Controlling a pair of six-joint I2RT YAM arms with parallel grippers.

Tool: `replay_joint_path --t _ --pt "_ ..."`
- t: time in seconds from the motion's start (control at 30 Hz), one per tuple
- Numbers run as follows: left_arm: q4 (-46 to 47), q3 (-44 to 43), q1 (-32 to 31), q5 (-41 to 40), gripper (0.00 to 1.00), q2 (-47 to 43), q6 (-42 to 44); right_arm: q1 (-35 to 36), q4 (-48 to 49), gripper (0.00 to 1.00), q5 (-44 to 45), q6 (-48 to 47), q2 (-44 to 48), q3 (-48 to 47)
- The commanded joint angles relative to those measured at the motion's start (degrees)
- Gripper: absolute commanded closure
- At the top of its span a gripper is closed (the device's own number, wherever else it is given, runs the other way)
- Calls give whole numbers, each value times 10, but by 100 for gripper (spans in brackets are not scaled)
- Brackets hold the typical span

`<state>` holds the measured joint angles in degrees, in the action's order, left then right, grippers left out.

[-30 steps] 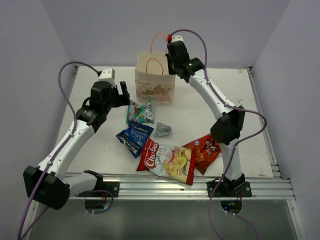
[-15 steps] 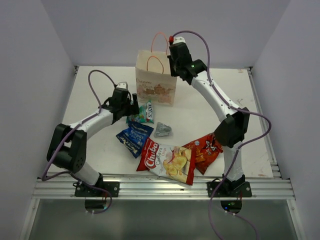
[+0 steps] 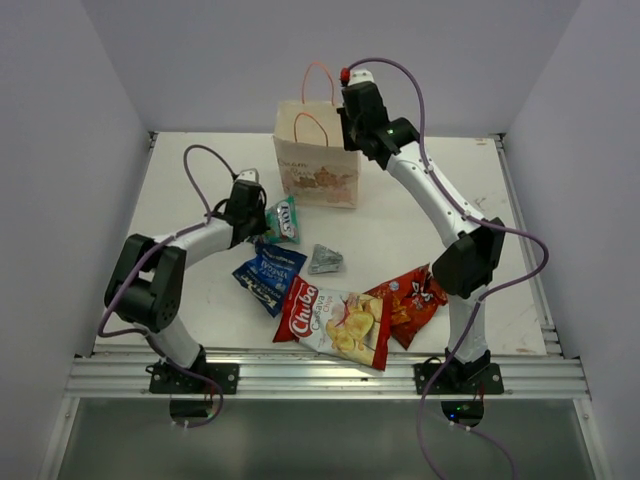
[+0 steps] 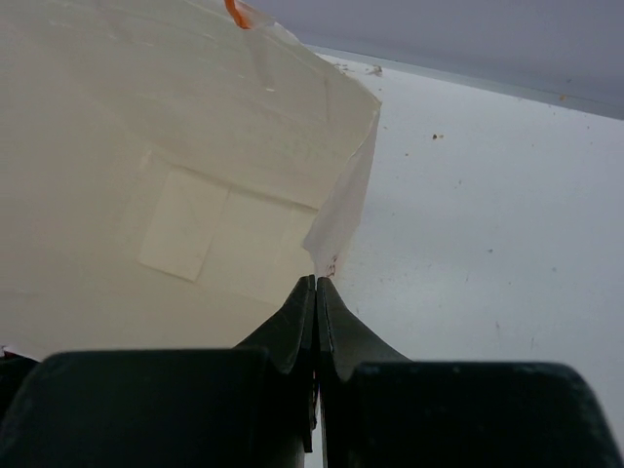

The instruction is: Place the snacks into the paper bag

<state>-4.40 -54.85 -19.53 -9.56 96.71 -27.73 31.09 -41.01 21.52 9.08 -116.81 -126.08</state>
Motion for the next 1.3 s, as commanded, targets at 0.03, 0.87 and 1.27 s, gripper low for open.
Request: replay_joint_path --t 0.03,0.87,1.27 --pt "-29 11 3 -61 100 -54 -3 -2 17 100 5 -8 34 6" --pt "133 -443 -58 -1 100 11 4 -2 37 100 -21 9 66 79" --pt "86 -425 -123 -51 100 38 62 -2 45 100 -18 0 85 109"
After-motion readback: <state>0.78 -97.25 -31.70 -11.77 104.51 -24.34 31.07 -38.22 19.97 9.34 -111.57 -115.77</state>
